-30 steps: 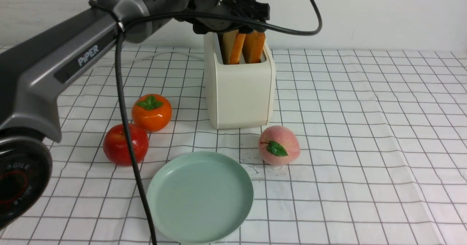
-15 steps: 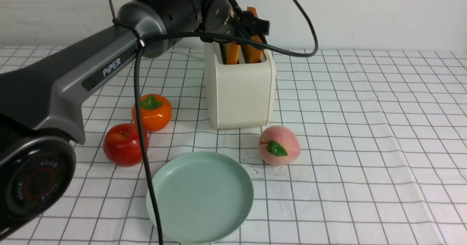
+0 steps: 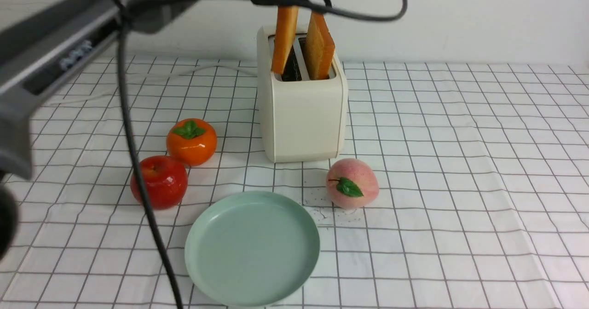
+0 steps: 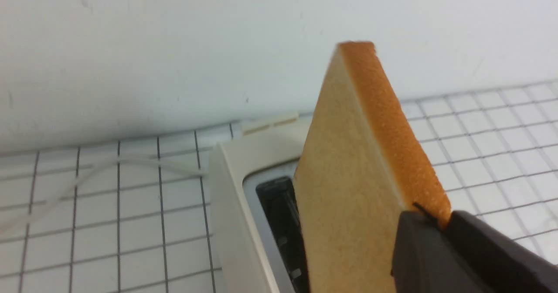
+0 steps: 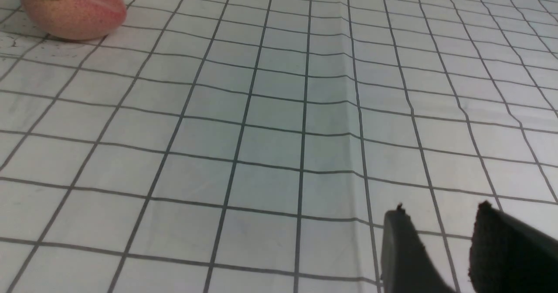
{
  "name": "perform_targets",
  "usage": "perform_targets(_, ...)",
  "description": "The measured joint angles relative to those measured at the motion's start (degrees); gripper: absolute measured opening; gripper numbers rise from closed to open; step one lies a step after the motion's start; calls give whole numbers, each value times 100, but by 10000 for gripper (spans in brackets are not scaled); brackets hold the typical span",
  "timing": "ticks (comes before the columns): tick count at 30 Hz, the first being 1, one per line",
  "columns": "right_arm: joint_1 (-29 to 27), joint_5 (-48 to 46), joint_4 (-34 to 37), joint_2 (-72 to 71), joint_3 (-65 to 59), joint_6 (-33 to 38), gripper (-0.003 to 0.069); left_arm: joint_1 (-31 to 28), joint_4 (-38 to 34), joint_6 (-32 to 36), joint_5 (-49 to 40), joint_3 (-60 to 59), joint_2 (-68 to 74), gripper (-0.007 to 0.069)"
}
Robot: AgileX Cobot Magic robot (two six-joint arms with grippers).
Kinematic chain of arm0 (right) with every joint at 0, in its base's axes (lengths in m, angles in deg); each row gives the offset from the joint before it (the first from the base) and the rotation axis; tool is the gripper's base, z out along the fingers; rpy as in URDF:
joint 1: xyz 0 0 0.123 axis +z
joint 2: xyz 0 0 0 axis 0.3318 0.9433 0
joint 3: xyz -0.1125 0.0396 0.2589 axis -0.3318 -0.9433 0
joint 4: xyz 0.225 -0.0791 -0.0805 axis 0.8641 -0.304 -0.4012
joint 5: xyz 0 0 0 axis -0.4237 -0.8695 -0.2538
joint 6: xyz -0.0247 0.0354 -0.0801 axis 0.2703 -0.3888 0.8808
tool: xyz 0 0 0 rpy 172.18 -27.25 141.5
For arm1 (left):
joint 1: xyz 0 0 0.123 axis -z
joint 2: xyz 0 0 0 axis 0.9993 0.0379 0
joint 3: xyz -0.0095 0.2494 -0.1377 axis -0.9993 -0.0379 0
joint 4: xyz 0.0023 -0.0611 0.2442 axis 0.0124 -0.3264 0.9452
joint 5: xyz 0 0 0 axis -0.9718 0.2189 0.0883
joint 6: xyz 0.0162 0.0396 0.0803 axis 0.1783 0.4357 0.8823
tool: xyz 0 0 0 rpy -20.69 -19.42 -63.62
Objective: Take toasted bread from bread machine on white checkered table place on plate.
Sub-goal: 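Place the slice of bread on the plate with the left gripper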
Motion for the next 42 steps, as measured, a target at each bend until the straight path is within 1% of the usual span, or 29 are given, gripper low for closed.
perform_targets(5, 0, 0, 0, 0, 0, 0, 240, 217, -42, 299, -768, 30, -938, 32)
perform_targets(6, 0, 0, 0, 0, 0, 0, 240, 247, -159, 377, -1167, -38, -1231, 32)
perform_targets(8, 0, 0, 0, 0, 0, 0, 240, 252, -317, 435, -1584, -222, -1531, 32)
perform_targets(9, 0, 0, 0, 0, 0, 0, 240, 252, -499, 540, -1892, -614, -1934, 32)
perform_targets(10, 0, 0, 0, 0, 0, 0, 240, 252, -552, 551, -1944, -744, -1980, 32)
perform_targets(11, 0, 0, 0, 0, 0, 0, 240, 252, -705, 605, -2039, -1204, -2270, 32)
perform_targets(12, 0, 0, 0, 0, 0, 0, 240, 252, -933, 635, -2045, -1854, -2635, 32)
perform_targets(13, 0, 0, 0, 0, 0, 0, 240, 252, -933, 643, -2038, -1854, -2688, 32)
perform_targets(14, 0, 0, 0, 0, 0, 0, 240, 252, -1188, 662, -1915, -2595, -3080, 32)
perform_targets(15, 0, 0, 0, 0, 0, 0, 240, 258, -1301, 663, -1834, -2929, -3194, 32)
perform_targets(17, 0, 0, 0, 0, 0, 0, 240, 258, -1724, 668, -1285, -4378, -3926, 32)
perform_targets(19, 0, 0, 0, 0, 0, 0, 240, 258, -1864, 685, -980, -5000, -4218, 32)
perform_targets(20, 0, 0, 0, 0, 0, 0, 240, 258, -2018, 716, -633, -5640, -4491, 32)
perform_targets(21, 0, 0, 0, 0, 0, 0, 240, 258, -2085, 733, -503, -5873, -4577, 32)
perform_targets(23, 0, 0, 0, 0, 0, 0, 240, 105, -2475, 896, -208, -6543, -4754, 32)
perform_targets(24, 0, 0, 0, 0, 0, 0, 240, 55, -2513, 938, -207, -6570, -4762, 32)
perform_targets(25, 0, 0, 0, 0, 0, 0, 240, -228, -2877, 1192, -246, -6700, -4761, 32)
perform_targets(27, 0, 0, 0, 0, 0, 0, 240, -673, -3333, 1692, -300, -6732, -4775, 32)
perform_targets(29, 0, 0, 0, 0, 0, 0, 240, -1223, -3978, 2314, -409, -6732, -4782, 32)
perform_targets(30, 0, 0, 0, 0, 0, 0, 240, -1488, -4417, 2732, -503, -6732, -4769, 32)
perform_targets(31, 0, 0, 0, 0, 0, 0, 240, -1538, -4610, 2820, -556, -6732, -4762, 32)
perform_targets(32, 0, 0, 0, 0, 0, 0, 240, -1895, -5428, 3578, -796, -6748, -4667, 32)
perform_targets(34, 0, 0, 0, 0, 0, 0, 240, -2202, -6418, 4635, -1091, -6789, -4428, 32)
perform_targets(35, 0, 0, 0, 0, 0, 0, 240, -2202, -6508, 4723, -1109, -6796, -4428, 32)
perform_targets(36, 0, 0, 0, 0, 0, 0, 240, -2286, -7173, 5317, -1260, -6851, -4162, 32)
perform_targets(38, 0, 0, 0, 0, 0, 0, 240, -2310, -7602, 5739, -1321, -6870, -3865, 32)
perform_targets(42, 0, 0, 0, 0, 0, 0, 240, -2310, -7935, 6191, -1228, -6883, -3287, 32)
